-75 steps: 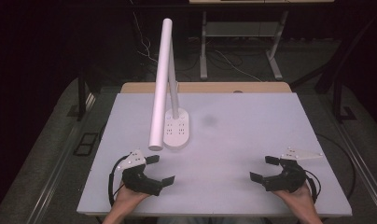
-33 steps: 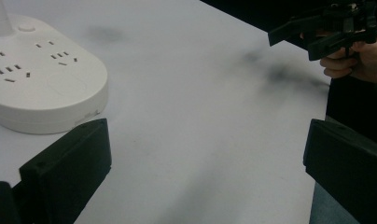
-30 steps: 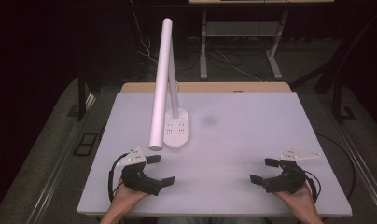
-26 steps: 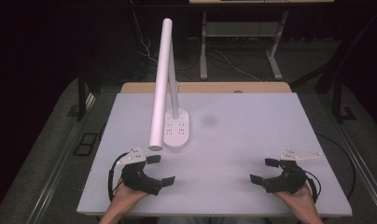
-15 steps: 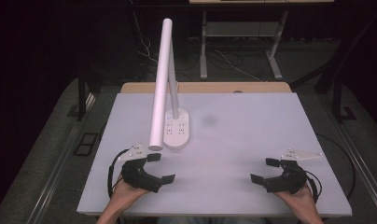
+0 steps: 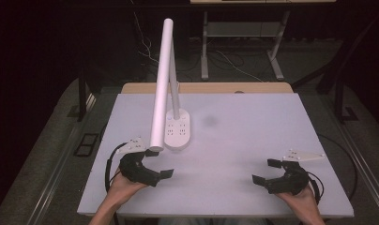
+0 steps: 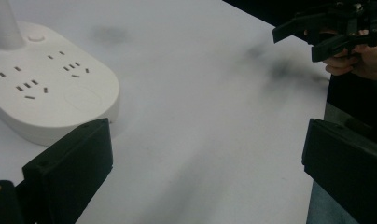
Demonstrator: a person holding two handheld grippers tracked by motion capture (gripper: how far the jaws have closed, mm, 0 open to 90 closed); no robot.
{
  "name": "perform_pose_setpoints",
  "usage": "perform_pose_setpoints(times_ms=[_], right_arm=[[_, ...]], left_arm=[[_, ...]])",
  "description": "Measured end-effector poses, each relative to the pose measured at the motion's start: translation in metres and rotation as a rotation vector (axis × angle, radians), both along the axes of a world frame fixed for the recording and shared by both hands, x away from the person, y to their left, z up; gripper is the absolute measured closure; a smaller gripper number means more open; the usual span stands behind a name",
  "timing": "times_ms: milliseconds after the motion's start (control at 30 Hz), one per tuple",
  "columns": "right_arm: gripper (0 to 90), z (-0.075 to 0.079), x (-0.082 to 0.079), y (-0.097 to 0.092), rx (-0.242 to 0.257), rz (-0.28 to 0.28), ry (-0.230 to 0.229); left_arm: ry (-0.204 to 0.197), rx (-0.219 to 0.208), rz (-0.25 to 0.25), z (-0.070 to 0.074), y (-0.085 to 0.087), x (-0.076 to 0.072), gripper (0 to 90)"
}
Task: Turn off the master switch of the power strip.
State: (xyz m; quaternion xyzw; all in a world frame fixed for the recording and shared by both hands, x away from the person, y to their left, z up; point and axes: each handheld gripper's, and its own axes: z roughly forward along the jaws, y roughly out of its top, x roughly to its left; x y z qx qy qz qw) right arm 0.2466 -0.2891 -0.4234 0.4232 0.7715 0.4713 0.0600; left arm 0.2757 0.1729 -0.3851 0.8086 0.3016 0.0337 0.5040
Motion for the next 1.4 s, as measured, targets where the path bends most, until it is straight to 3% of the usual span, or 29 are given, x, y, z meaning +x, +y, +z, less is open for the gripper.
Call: perform_pose_setpoints(times_ms=[533, 1400], right_arm=[[0.0, 0.0, 0.0, -0.001, 0.0, -0.003, -0.006], [0.0, 0.0, -0.001, -0.002, 0.001, -0.003, -0.005]], left_arm=[[0.005, 0.008, 0.001, 0.017, 0.004, 0.016, 0.8], [-0.012, 0.074, 0.022, 0.041, 0.002, 0.056, 1.0]])
